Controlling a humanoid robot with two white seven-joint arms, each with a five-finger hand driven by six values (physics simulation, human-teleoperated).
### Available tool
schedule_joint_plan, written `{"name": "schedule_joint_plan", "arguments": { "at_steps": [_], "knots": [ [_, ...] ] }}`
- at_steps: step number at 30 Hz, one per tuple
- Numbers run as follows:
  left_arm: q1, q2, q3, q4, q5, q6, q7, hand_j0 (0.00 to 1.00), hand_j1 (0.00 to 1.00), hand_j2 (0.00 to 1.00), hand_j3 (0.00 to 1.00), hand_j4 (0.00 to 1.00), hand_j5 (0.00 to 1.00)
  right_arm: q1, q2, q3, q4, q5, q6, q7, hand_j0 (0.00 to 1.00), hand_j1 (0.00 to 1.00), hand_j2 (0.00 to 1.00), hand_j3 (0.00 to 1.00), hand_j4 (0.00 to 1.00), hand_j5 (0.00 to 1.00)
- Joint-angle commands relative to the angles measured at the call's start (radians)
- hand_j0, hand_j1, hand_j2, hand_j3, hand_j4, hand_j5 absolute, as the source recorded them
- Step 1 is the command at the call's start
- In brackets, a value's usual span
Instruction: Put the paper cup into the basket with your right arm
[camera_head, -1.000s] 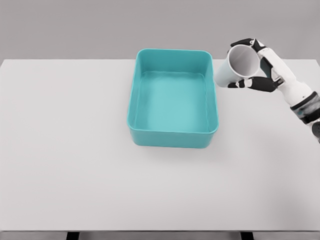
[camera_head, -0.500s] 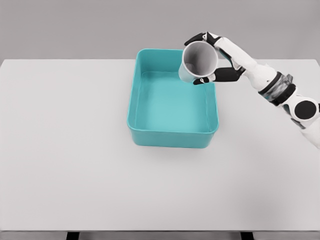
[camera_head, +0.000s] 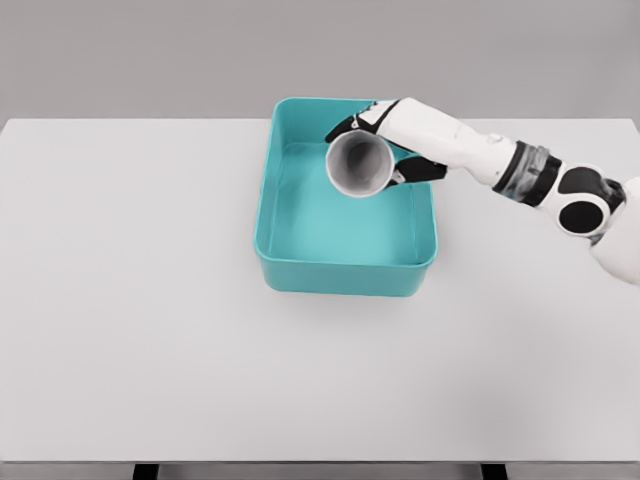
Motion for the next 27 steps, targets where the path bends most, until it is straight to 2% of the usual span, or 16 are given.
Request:
{"name": "schedule_joint_plan", "arguments": {
  "at_steps": [1, 2, 8, 13, 15, 16, 17, 19, 22, 24, 26, 27],
  "knots": [
    [0.0, 0.0, 0.0, 0.0, 0.0, 0.0, 0.0, 1.0, 1.0, 1.0, 1.0, 1.0, 1.0, -0.002, 0.01, 0.007, 0.002, 0.068, 0.0, -0.018, 0.83, 0.83, 0.83, 0.83, 0.83, 0.83],
    [0.0, 0.0, 0.0, 0.0, 0.0, 0.0, 0.0, 1.0, 1.0, 1.0, 1.0, 1.0, 1.0, -0.012, 0.011, 0.014, 0.008, 0.068, 0.0, -0.018, 1.0, 1.0, 1.0, 1.0, 1.0, 1.0],
    [0.0, 0.0, 0.0, 0.0, 0.0, 0.0, 0.0, 1.0, 1.0, 1.0, 1.0, 1.0, 1.0, -0.046, 0.002, 0.023, 0.033, 0.068, 0.0, -0.016, 1.0, 1.0, 1.0, 1.0, 1.0, 1.0],
    [0.0, 0.0, 0.0, 0.0, 0.0, 0.0, 0.0, 1.0, 1.0, 1.0, 1.0, 1.0, 1.0, -0.149, -0.003, 0.06, 0.068, 0.07, 0.0, -0.007, 1.0, 1.0, 1.0, 1.0, 1.0, 1.0],
    [0.0, 0.0, 0.0, 0.0, 0.0, 0.0, 0.0, 1.0, 1.0, 1.0, 1.0, 1.0, 1.0, -0.245, -0.065, 0.118, 0.077, 0.067, 0.0, -0.011, 1.0, 1.0, 1.0, 1.0, 1.0, 1.0],
    [0.0, 0.0, 0.0, 0.0, 0.0, 0.0, 0.0, 1.0, 1.0, 1.0, 1.0, 1.0, 1.0, -0.296, -0.128, 0.176, 0.072, 0.065, 0.0, -0.016, 1.0, 1.0, 1.0, 1.0, 1.0, 1.0],
    [0.0, 0.0, 0.0, 0.0, 0.0, 0.0, 0.0, 1.0, 1.0, 1.0, 1.0, 1.0, 1.0, -0.307, -0.2, 0.198, 0.069, 0.068, 0.0, -0.016, 1.0, 1.0, 1.0, 1.0, 1.0, 1.0],
    [0.0, 0.0, 0.0, 0.0, 0.0, 0.0, 0.0, 1.0, 1.0, 1.0, 1.0, 1.0, 1.0, -0.301, -0.273, 0.199, 0.068, 0.07, 0.0, -0.01, 1.0, 1.0, 1.0, 1.0, 1.0, 1.0],
    [0.0, 0.0, 0.0, 0.0, 0.0, 0.0, 0.0, 1.0, 1.0, 1.0, 1.0, 1.0, 1.0, -0.276, -0.322, 0.199, 0.051, 0.071, 0.0, -0.01, 1.0, 1.0, 1.0, 1.0, 1.0, 1.0],
    [0.0, 0.0, 0.0, 0.0, 0.0, 0.0, 0.0, 1.0, 1.0, 1.0, 1.0, 1.0, 1.0, -0.199, -0.38, 0.195, 0.022, 0.071, 0.0, -0.013, 1.0, 1.0, 1.0, 1.0, 1.0, 1.0],
    [0.0, 0.0, 0.0, 0.0, 0.0, 0.0, 0.0, 1.0, 1.0, 1.0, 1.0, 1.0, 1.0, -0.181, -0.408, 0.188, -0.006, 0.067, 0.0, -0.007, 1.0, 1.0, 1.0, 1.0, 1.0, 1.0],
    [0.0, 0.0, 0.0, 0.0, 0.0, 0.0, 0.0, 1.0, 1.0, 1.0, 1.0, 1.0, 1.0, -0.181, -0.42, 0.188, -0.044, 0.065, 0.0, -0.005, 1.0, 1.0, 1.0, 1.0, 1.0, 1.0]
  ]
}}
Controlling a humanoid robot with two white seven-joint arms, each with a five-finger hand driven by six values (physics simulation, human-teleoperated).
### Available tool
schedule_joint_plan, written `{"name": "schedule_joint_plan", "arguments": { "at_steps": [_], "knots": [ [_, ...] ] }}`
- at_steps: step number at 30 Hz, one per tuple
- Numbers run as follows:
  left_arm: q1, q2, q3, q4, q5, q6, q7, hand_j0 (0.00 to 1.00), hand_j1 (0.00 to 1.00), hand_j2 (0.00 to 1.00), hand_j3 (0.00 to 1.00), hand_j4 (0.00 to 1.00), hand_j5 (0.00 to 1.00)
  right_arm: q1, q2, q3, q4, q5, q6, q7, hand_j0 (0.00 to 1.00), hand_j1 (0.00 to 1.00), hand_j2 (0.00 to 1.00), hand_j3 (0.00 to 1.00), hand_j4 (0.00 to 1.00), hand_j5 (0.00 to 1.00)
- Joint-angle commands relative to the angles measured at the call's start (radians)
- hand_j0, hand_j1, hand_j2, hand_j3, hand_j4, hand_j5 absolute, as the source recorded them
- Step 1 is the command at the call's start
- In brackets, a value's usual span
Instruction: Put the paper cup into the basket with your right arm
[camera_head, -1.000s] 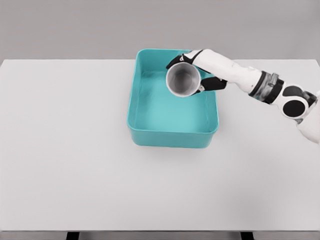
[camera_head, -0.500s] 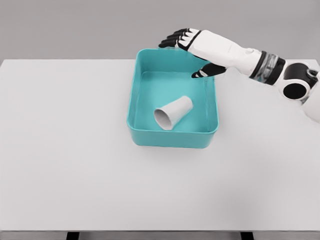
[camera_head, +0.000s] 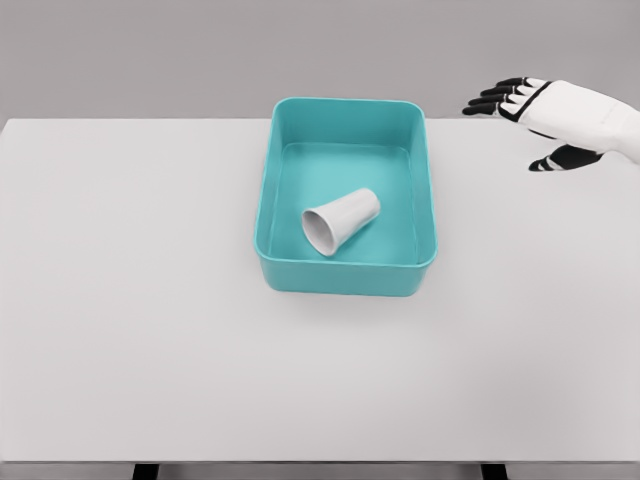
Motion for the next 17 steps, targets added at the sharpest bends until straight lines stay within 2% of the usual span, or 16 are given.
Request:
{"name": "schedule_joint_plan", "arguments": {
  "at_steps": [1, 3, 7, 17],
  "knots": [
    [0.0, 0.0, 0.0, 0.0, 0.0, 0.0, 0.0, 1.0, 1.0, 1.0, 1.0, 1.0, 1.0, 0.0, -0.055, -0.003, -0.052, -0.005, 0.0, 0.007, 1.0, 1.0, 1.0, 1.0, 1.0, 1.0],
    [0.0, 0.0, 0.0, 0.0, 0.0, 0.0, 0.0, 1.0, 1.0, 1.0, 1.0, 1.0, 1.0, 0.005, -0.083, -0.001, -0.062, -0.004, 0.0, 0.015, 1.0, 1.0, 1.0, 1.0, 1.0, 1.0],
    [0.0, 0.0, 0.0, 0.0, 0.0, 0.0, 0.0, 1.0, 1.0, 1.0, 1.0, 1.0, 1.0, 0.041, -0.086, 0.009, -0.063, -0.002, 0.0, 0.015, 1.0, 1.0, 1.0, 1.0, 1.0, 1.0],
    [0.0, 0.0, 0.001, 0.003, 0.003, 0.0, 0.0, 1.0, 1.0, 1.0, 1.0, 1.0, 1.0, 0.054, -0.08, 0.025, -0.077, -0.002, 0.0, 0.015, 1.0, 1.0, 1.0, 1.0, 1.0, 1.0]
  ]
}}
